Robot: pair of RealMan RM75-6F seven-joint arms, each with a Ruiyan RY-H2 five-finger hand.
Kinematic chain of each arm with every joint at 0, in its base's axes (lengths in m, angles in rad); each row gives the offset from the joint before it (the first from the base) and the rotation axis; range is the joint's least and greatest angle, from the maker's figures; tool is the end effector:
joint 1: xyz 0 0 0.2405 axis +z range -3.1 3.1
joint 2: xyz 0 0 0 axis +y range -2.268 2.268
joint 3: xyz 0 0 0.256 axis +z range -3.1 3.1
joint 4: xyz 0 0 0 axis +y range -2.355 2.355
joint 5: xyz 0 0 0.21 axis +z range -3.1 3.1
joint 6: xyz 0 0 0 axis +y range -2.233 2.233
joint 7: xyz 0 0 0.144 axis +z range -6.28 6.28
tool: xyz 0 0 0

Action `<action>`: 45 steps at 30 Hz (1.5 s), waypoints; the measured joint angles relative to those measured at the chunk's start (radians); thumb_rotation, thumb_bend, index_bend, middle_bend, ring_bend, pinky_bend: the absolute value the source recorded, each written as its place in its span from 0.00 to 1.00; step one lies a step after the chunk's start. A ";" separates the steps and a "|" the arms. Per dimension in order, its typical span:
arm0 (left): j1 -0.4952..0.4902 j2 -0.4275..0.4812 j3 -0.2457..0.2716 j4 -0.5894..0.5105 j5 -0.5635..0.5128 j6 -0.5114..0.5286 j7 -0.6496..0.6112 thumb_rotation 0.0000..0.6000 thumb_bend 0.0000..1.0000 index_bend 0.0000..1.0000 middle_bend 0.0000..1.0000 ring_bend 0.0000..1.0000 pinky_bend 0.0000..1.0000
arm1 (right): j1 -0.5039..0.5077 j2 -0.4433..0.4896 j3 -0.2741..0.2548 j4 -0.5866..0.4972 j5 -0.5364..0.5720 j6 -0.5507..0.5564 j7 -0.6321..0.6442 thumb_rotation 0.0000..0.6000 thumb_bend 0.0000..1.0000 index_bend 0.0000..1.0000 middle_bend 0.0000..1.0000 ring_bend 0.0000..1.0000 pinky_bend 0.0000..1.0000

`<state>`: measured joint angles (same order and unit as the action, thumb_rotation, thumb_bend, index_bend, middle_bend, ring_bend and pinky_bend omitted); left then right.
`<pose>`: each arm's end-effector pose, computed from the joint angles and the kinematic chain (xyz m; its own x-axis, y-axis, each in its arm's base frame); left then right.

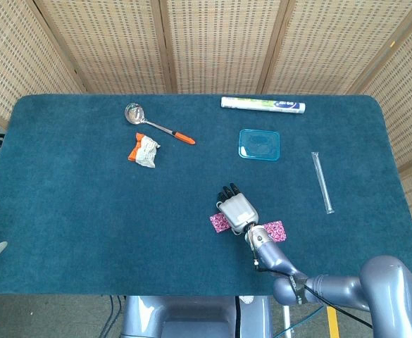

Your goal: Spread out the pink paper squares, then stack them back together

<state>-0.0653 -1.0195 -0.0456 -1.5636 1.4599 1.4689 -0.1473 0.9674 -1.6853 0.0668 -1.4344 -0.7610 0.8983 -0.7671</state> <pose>-0.3364 0.1748 0.1982 0.3915 0.0132 0.9201 0.9183 0.0580 -0.3915 -0.1152 -0.3373 -0.0808 0.7284 -0.3075 0.6123 -0.6704 -0.5042 0.5443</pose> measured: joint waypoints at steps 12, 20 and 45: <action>0.003 -0.002 0.000 0.003 0.000 0.002 -0.004 1.00 0.13 0.21 0.00 0.00 0.00 | 0.002 0.004 0.004 -0.006 -0.002 0.002 0.005 1.00 0.21 0.35 0.16 0.00 0.00; 0.004 -0.001 -0.001 0.004 0.000 0.004 -0.007 1.00 0.13 0.21 0.00 0.00 0.00 | 0.003 -0.002 0.003 0.000 0.000 -0.001 0.007 1.00 0.21 0.35 0.16 0.00 0.00; 0.008 -0.004 -0.001 0.016 -0.004 0.003 -0.017 1.00 0.13 0.21 0.00 0.00 0.00 | 0.010 -0.020 0.000 0.016 0.010 0.005 -0.011 1.00 0.26 0.38 0.17 0.00 0.00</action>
<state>-0.0573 -1.0232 -0.0470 -1.5478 1.4560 1.4719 -0.1646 0.9769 -1.7053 0.0672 -1.4182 -0.7506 0.9030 -0.7782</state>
